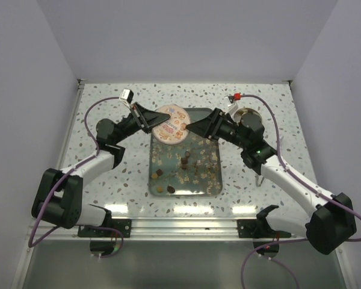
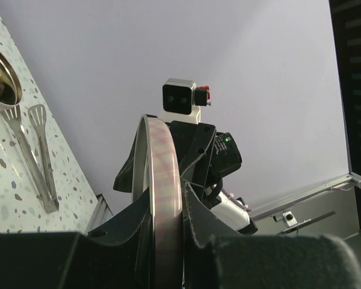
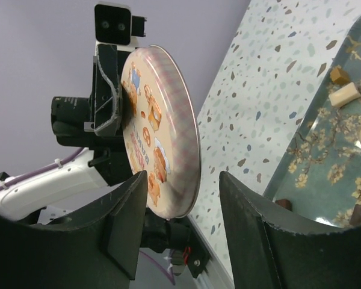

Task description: Pack the chocolate

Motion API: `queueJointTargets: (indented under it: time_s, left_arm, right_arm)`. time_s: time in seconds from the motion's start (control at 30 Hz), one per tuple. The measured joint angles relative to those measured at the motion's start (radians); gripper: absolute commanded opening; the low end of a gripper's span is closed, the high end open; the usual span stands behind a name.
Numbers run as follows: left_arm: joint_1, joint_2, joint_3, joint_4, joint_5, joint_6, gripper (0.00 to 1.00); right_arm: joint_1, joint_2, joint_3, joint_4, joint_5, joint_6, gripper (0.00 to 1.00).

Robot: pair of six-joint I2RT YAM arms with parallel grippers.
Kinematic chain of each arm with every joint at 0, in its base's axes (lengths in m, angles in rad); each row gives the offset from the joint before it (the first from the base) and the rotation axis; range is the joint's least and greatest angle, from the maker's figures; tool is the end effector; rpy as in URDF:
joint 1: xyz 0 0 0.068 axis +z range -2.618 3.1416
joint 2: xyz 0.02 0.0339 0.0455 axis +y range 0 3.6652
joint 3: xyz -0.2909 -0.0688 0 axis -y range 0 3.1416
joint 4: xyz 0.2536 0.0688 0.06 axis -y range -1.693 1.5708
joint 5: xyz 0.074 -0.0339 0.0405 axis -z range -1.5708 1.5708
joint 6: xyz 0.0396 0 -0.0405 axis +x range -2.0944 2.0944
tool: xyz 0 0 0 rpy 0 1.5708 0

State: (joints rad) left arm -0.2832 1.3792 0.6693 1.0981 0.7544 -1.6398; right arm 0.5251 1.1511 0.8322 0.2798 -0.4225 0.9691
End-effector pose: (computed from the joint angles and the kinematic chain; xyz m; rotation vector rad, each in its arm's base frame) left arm 0.2721 -0.1074 0.3182 -0.2343 1.6018 -2.0190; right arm 0.2265 0.1500 0.3523 0.0340 1.8247 1.4492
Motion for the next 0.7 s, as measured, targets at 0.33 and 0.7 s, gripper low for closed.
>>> queueJointTargets:
  time_s: [0.33, 0.7]
  left_arm:
    - [-0.062, 0.045, 0.029, 0.002, -0.014, 0.0, 0.0]
    - [-0.067, 0.071, 0.031, -0.007, -0.032, 0.01, 0.55]
  right_arm:
    - [0.0, 0.047, 0.0, 0.057, -0.066, 0.018, 0.24]
    - [-0.002, 0.019, -0.028, 0.142, -0.07, 0.083, 0.0]
